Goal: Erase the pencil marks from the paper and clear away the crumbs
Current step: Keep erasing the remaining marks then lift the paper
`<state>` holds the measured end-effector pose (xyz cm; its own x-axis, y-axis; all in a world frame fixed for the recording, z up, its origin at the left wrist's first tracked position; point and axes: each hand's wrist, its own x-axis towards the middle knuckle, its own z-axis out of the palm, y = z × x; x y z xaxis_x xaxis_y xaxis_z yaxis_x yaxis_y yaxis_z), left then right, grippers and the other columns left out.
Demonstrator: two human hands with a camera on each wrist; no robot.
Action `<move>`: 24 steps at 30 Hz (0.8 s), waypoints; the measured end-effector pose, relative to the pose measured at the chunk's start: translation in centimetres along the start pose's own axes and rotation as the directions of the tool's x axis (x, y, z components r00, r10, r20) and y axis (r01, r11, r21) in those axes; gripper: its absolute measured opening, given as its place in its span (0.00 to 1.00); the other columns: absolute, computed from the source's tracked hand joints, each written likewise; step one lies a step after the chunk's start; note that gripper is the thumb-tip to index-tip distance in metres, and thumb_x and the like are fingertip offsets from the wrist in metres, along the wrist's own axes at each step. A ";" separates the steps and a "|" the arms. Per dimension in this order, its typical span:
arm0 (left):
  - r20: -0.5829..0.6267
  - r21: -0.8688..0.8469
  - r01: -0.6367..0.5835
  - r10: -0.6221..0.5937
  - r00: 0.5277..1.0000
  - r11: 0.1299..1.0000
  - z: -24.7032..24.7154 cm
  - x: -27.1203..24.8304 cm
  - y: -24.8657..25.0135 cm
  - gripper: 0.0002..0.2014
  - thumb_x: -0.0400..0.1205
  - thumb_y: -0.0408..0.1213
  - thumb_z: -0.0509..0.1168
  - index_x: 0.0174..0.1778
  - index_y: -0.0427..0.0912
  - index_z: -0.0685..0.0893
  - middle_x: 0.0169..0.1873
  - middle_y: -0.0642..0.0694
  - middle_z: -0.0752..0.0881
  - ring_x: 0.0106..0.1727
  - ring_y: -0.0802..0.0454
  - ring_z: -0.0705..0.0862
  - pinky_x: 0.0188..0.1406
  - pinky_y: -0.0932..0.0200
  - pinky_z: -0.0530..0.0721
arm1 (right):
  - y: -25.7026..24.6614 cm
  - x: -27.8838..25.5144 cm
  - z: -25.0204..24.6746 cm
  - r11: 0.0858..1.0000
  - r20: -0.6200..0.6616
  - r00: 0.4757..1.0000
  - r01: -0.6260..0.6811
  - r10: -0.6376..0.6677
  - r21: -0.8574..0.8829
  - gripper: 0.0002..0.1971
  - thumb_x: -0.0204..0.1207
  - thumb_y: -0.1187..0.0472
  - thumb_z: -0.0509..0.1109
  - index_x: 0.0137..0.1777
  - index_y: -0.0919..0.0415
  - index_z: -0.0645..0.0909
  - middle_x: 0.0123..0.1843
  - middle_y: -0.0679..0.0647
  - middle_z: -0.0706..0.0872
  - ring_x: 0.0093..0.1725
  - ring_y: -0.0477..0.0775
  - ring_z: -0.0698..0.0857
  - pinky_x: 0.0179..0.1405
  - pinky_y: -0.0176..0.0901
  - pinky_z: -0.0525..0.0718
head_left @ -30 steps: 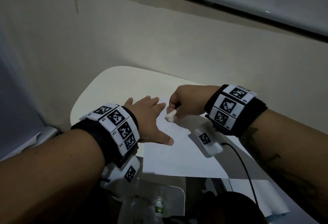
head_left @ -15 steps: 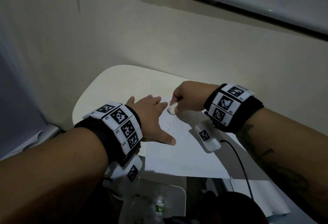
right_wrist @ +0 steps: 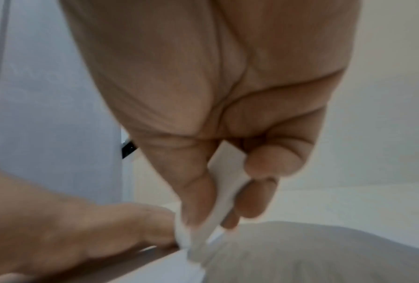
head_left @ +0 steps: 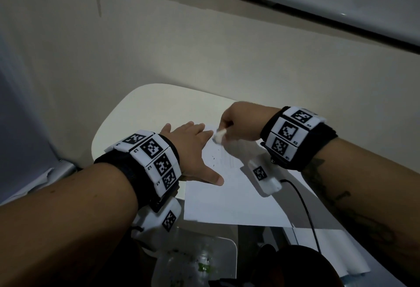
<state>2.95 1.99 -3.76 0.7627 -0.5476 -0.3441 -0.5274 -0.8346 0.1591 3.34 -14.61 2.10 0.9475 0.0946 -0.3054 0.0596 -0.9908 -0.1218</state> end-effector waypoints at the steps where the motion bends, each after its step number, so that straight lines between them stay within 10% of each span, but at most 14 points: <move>1: 0.002 0.000 -0.002 0.002 1.000 1.000 0.0 0.0 0.0 0.62 0.63 0.81 0.61 0.86 0.55 0.41 0.86 0.55 0.41 0.86 0.52 0.38 0.82 0.33 0.39 | 0.0 0.5 0.0 1.000 -0.066 0.998 -0.006 0.007 0.015 0.11 0.75 0.46 0.75 0.44 0.52 0.86 0.36 0.44 0.85 0.40 0.46 0.84 0.37 0.38 0.79; 12: -0.003 -0.005 0.000 0.000 1.000 1.000 0.1 0.0 -0.1 0.62 0.63 0.82 0.61 0.86 0.55 0.40 0.86 0.55 0.40 0.86 0.52 0.37 0.81 0.34 0.39 | -0.1 -1.2 0.7 0.999 0.129 0.991 0.044 -0.041 -0.017 0.13 0.71 0.39 0.77 0.46 0.47 0.88 0.43 0.43 0.91 0.47 0.47 0.89 0.50 0.44 0.87; 18: -0.007 -0.006 0.000 0.000 1.000 1.000 0.1 -0.1 0.0 0.62 0.63 0.81 0.62 0.86 0.56 0.41 0.86 0.55 0.41 0.86 0.53 0.37 0.81 0.34 0.39 | -0.1 -0.5 1.4 0.998 -0.067 0.997 0.028 -0.024 0.051 0.10 0.76 0.45 0.74 0.47 0.52 0.86 0.43 0.45 0.88 0.46 0.48 0.86 0.39 0.39 0.81; 24: -0.021 -0.007 -0.005 0.004 1.000 1.000 0.2 0.0 0.0 0.63 0.62 0.82 0.62 0.86 0.56 0.42 0.86 0.54 0.42 0.86 0.53 0.38 0.81 0.33 0.40 | -0.5 -3.1 1.9 0.993 0.155 0.981 0.111 -0.114 0.029 0.09 0.74 0.43 0.75 0.47 0.45 0.87 0.42 0.40 0.90 0.45 0.42 0.88 0.50 0.42 0.86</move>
<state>2.84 2.02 -3.93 0.7679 -0.5524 -0.3243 -0.5283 -0.8325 0.1669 -0.25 -14.24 1.36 0.8742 0.2211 -0.4323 0.1554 -0.9709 -0.1823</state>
